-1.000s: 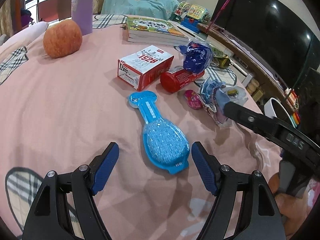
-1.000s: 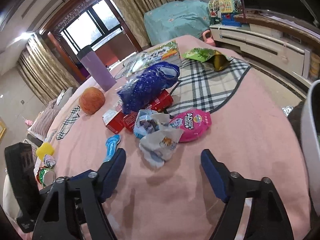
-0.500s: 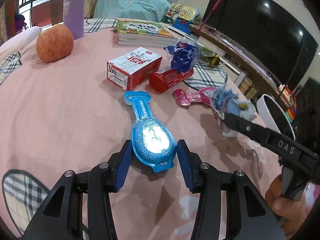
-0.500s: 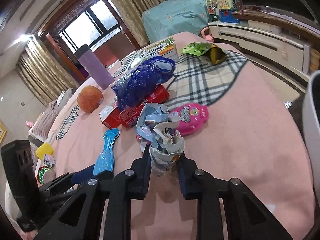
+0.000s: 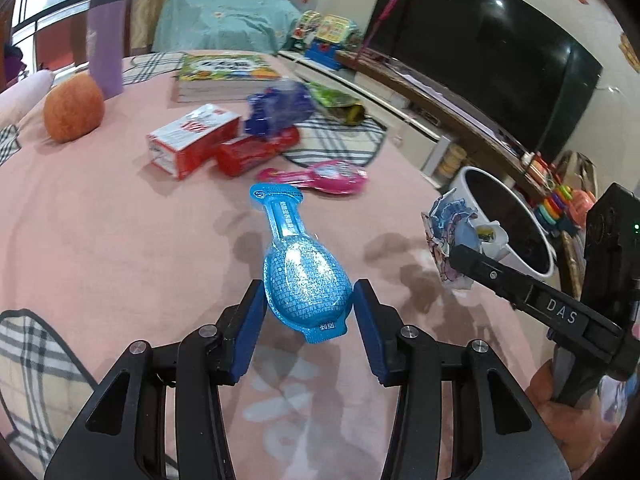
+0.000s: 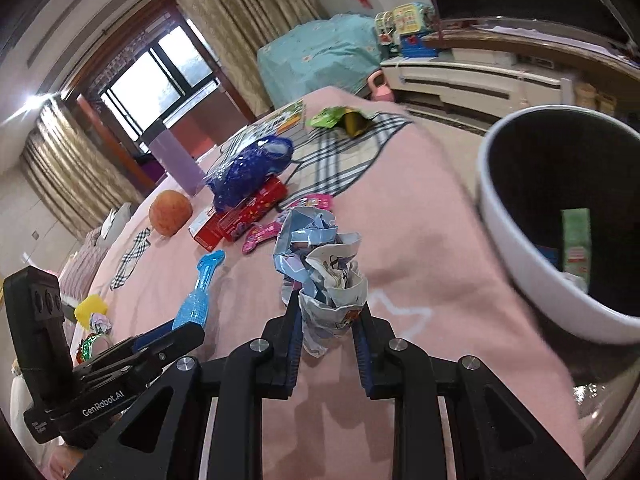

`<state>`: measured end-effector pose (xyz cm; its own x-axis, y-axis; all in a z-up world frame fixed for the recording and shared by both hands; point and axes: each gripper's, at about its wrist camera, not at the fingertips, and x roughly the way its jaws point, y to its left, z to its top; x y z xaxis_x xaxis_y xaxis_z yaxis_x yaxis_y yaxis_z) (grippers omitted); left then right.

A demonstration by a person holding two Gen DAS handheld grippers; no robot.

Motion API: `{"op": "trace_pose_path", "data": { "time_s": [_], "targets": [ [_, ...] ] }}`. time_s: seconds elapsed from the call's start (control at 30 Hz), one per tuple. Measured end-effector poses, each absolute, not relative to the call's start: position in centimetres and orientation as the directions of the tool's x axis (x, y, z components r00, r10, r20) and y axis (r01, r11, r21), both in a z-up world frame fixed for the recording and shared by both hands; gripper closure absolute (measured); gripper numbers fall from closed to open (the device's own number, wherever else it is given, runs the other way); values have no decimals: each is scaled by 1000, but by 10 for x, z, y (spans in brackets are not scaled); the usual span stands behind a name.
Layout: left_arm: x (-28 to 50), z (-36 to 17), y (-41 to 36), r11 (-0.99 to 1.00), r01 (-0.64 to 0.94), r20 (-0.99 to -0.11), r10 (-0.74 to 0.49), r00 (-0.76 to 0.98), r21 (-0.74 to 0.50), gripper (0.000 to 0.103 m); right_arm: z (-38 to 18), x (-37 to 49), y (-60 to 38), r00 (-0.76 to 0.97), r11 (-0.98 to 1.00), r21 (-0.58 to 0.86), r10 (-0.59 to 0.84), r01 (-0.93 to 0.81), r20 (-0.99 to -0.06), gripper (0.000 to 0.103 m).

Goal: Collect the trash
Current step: 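Carry the blue package and foil wrapper over the bin and open both tools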

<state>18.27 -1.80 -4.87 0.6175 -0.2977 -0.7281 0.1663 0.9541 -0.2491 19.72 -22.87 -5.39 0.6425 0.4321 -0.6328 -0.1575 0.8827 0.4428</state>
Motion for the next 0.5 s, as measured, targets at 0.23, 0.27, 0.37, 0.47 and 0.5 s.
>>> {"op": "trace_pose_path", "data": {
  "time_s": [0.23,0.27,0.37,0.47,0.5],
  "targets": [
    [174,-40,-44,945,224,-722,-326,611,-237,59,-44,175,-250,672,887,442,407,-131,-619,80],
    [171,-40,-46,945,229,-721,-328,610,-235,59,-42,172,-253,677,889,440,403,-128,-615,80],
    [169,-38,-54,942,244,-719,-333,609,-230,59,-38,164,-261,691,891,437,392,-122,-607,80],
    [167,-35,-62,939,259,-717,-341,608,-228,59,-36,160,-269,702,892,438,383,-111,-601,80],
    [166,-35,-64,938,264,-717,-344,607,-226,59,-36,159,-271,705,893,438,379,-108,-599,80]
  ]
}}
